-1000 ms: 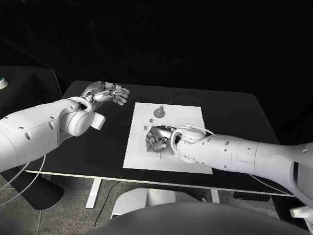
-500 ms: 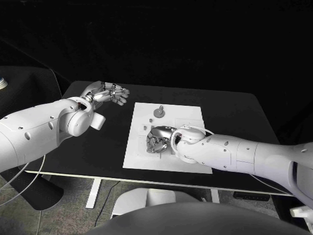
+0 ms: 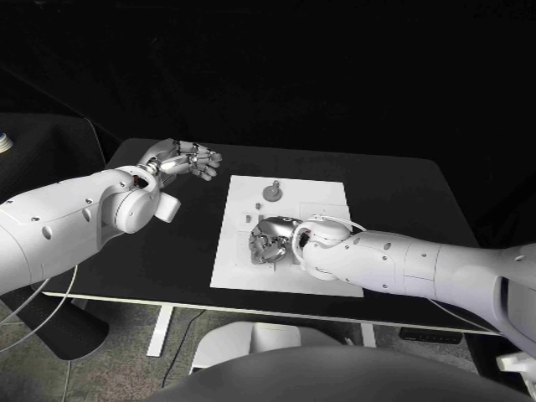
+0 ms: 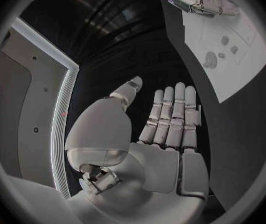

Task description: Assemble the parts on the task board

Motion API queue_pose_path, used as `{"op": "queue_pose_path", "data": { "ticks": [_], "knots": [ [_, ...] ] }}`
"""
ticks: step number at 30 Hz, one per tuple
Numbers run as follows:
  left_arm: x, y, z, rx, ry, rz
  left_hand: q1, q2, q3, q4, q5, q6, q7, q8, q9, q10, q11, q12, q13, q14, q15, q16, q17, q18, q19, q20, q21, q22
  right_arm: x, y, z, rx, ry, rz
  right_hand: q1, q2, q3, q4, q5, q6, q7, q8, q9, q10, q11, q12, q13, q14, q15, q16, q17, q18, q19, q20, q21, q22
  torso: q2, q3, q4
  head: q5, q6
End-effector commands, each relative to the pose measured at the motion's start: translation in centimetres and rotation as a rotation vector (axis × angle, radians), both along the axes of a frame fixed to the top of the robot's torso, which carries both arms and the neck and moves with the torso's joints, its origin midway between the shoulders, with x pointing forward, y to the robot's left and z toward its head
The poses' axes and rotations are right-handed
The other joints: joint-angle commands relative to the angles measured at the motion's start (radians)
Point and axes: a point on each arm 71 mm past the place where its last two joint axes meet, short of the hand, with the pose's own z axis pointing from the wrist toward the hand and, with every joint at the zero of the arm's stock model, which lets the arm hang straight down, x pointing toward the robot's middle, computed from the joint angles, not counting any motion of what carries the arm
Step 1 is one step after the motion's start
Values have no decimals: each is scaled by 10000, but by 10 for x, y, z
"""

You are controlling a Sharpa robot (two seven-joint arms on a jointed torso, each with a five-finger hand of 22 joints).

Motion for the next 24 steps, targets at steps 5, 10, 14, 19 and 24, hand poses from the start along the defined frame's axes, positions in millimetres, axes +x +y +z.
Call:
{"op": "queue_pose_path", "data": {
  "ticks": [5,10,14,19,24],
  "knots": [
    [0,-1,1,-121,5,-114,30,88,-50,-14,35,21,-16,-47,7,55,28,-67,10,45,-15,-33,-11,-57,-3,8,-67,16,-1,-1,3,112,-317,-20,-58,-4,-82,-14,-45,-86,4,-64,-16,-59,17,50,-16,18,39,12,-17,55,20,-24,39,-18,-2,-4,3,-2,-1],
    [0,1,1,-108,4,-73,29,87,-51,-13,35,20,-16,-48,7,54,28,-69,10,44,-15,-35,-12,-57,-3,8,-68,16,-3,-5,7,270,-482,-88,-56,-3,-85,-15,-45,-93,4,-65,-17,-60,16,51,-16,18,39,12,-17,56,20,-25,39,-18,-6,0,-5,3,-1],
    [1,4,1,-79,-1,0,28,86,-53,-13,34,19,-16,-49,6,53,28,-71,10,43,-15,-35,-13,-58,-3,8,-70,16,-2,-9,18,523,-577,-179,-63,-19,-106,-15,-47,-111,1,-65,-19,-57,17,57,-14,26,40,22,-13,56,26,-26,46,-16,-14,-2,-19,-6,27],
    [2,9,1,-29,-11,121,27,85,-55,-13,34,18,-16,-50,6,52,28,-73,10,42,-15,-37,-14,-58,-3,8,-72,17,3,-17,40,1018,-659,-324,-251,-84,-334,48,-55,-166,-9,-18,-20,-46,25,98,-5,64,46,76,4,45,56,-26,88,-5,-6,20,-33,23,88],
    [3,13,1,9,-5,203,27,84,-56,-14,34,18,-16,-51,6,52,29,-75,10,41,-15,-38,-16,-58,-3,8,-74,17,11,-29,67,1712,-647,-666,-794,-60,-893,152,-41,-216,4,72,-19,-63,31,146,-11,65,51,121,2,33,73,-27,119,-12,-7,17,-47,-5,128]
  ]
}}
